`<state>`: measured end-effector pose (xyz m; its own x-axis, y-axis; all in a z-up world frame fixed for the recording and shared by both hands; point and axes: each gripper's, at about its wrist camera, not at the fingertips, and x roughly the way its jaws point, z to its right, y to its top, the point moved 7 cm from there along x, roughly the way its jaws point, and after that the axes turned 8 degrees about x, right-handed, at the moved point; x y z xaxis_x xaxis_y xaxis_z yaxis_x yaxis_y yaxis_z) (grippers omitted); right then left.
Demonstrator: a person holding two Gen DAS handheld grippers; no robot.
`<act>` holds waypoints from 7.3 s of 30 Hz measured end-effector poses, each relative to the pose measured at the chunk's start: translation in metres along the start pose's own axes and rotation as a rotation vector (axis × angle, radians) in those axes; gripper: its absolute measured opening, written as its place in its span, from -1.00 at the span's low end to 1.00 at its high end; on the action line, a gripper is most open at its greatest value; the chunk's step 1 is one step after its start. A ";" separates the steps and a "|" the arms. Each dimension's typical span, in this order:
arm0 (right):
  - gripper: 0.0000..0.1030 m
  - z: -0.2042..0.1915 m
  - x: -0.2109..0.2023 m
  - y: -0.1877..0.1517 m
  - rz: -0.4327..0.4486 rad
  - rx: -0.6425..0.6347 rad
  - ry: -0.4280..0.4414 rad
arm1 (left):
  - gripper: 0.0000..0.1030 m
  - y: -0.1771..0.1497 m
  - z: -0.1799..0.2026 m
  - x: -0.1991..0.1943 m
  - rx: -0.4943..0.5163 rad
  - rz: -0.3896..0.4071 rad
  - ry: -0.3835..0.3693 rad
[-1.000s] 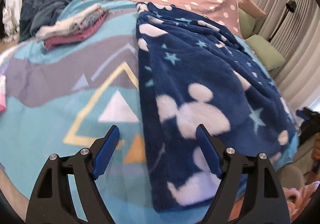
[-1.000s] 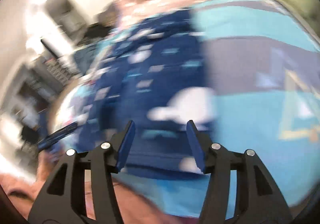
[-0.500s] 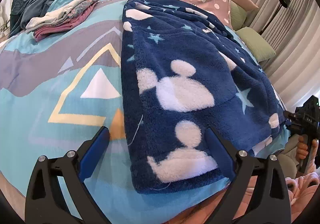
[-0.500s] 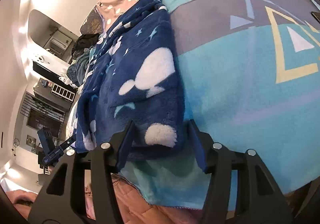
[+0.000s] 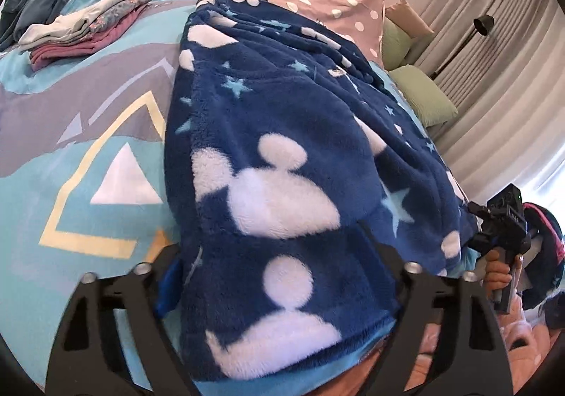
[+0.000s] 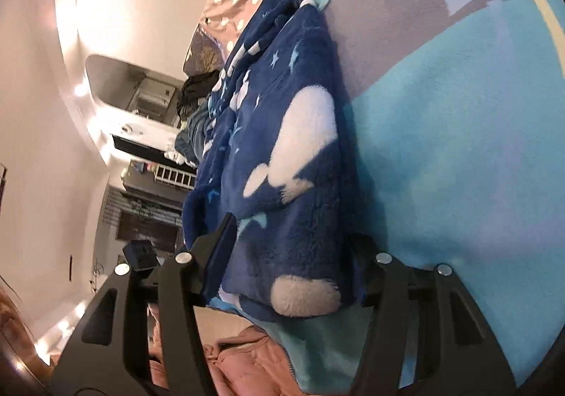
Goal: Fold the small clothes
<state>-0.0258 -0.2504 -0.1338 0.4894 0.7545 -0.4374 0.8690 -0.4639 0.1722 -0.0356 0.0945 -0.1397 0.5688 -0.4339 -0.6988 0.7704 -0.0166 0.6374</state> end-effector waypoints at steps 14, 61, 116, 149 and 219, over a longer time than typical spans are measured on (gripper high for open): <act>-0.72 -0.021 0.018 0.000 -0.007 -0.011 -0.066 | 0.37 -0.002 0.013 0.004 0.022 -0.023 -0.076; -0.77 -0.150 -0.083 0.035 0.354 -0.336 0.109 | -0.78 0.104 0.061 -0.105 0.182 0.361 -0.029; -0.75 -0.196 0.022 0.195 0.396 -0.453 -0.016 | -0.77 0.267 0.008 -0.032 0.141 0.432 0.031; -0.69 -0.092 0.175 0.326 0.196 -0.213 -0.312 | -0.68 0.321 -0.103 0.161 -0.033 0.109 0.098; 0.13 -0.057 0.053 0.187 0.270 -0.248 -0.390 | 0.16 0.222 -0.100 0.043 -0.090 0.121 0.054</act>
<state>0.1670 -0.2708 -0.0745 0.6754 0.3729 -0.6363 0.7303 -0.4585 0.5064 0.1888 0.1621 -0.0607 0.6717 -0.3785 -0.6369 0.7167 0.1145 0.6879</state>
